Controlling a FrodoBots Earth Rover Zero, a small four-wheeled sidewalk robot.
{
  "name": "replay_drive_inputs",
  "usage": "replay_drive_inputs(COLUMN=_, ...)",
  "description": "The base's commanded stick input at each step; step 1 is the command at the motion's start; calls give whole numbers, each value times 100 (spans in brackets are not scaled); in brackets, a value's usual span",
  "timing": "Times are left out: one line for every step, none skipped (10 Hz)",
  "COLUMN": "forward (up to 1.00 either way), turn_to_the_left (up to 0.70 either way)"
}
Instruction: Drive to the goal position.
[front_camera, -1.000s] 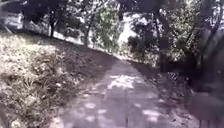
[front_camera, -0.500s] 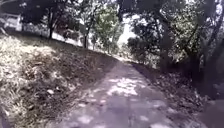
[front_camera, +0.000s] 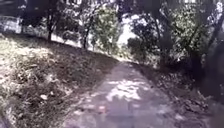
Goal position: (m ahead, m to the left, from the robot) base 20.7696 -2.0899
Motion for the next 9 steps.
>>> replay_drive_inputs(forward=50, turn_to_the_left=0)
replay_drive_inputs(forward=50, turn_to_the_left=0)
replay_drive_inputs(forward=50, turn_to_the_left=0)
replay_drive_inputs(forward=50, turn_to_the_left=0)
replay_drive_inputs(forward=50, turn_to_the_left=0)
replay_drive_inputs(forward=50, turn_to_the_left=0)
replay_drive_inputs(forward=50, turn_to_the_left=0)
replay_drive_inputs(forward=50, turn_to_the_left=0)
replay_drive_inputs(forward=50, turn_to_the_left=0)
